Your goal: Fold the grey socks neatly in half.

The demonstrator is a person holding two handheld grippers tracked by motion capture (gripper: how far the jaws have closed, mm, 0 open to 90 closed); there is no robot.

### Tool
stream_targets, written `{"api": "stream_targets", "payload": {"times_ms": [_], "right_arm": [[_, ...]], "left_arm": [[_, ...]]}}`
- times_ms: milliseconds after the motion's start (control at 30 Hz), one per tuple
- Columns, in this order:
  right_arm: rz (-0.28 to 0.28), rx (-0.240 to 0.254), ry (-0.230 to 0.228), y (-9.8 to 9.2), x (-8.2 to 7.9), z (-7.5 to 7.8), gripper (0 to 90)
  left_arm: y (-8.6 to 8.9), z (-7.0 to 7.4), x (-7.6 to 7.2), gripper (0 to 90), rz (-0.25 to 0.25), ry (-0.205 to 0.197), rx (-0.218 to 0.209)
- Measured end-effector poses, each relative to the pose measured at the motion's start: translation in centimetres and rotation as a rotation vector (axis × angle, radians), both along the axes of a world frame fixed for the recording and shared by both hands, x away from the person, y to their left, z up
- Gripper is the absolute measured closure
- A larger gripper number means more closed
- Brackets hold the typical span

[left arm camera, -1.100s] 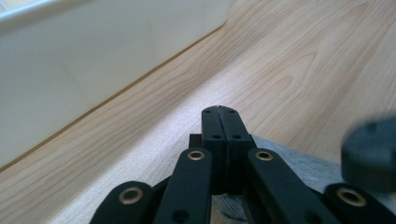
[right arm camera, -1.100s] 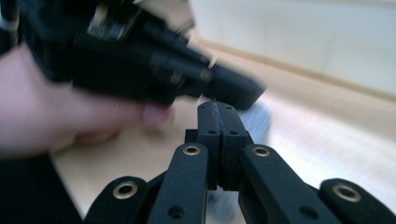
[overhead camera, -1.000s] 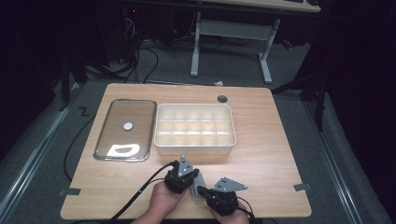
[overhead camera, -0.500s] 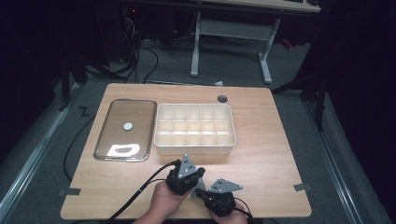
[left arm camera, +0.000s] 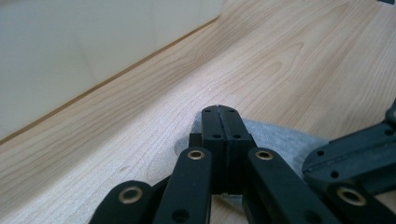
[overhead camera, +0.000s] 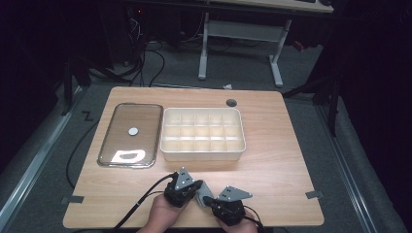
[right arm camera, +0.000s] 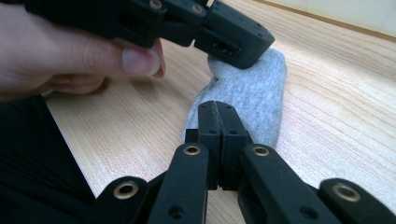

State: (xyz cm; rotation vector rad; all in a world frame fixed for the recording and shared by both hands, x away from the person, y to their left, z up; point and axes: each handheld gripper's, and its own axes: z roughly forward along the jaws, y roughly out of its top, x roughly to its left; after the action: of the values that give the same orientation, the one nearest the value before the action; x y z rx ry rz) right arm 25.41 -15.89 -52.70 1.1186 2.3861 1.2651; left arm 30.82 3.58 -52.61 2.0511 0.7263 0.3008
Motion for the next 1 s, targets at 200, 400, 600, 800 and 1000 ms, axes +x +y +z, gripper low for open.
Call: {"api": "stream_targets", "payload": {"times_ms": [200, 400, 600, 800, 1000], "right_arm": [[0.005, 0.005, 0.001, 0.0, 0.0, -0.1, 90.0], [0.008, 0.006, 0.004, 0.0, 0.0, 0.1, 90.0], [-0.033, 0.079, -0.021, -1.1, 0.0, 2.0, 90.0], [-0.102, 0.12, 0.085, -1.2, 1.4, 1.4, 62.5], [-0.133, 0.09, 0.178, -0.7, 2.3, 0.0, 50.7]], "left_arm": [[0.6, -0.5, 0.0, 90.0, 0.0, 0.007, -0.045], [0.5, -0.5, -0.1, 90.0, 0.0, -0.003, -0.036], [0.6, -0.5, -0.1, 90.0, 0.004, -0.003, -0.034], [0.5, -0.5, -0.2, 90.0, 0.007, -0.008, -0.031], [0.7, -0.5, -0.3, 90.0, 0.013, -0.015, -0.033]]}}
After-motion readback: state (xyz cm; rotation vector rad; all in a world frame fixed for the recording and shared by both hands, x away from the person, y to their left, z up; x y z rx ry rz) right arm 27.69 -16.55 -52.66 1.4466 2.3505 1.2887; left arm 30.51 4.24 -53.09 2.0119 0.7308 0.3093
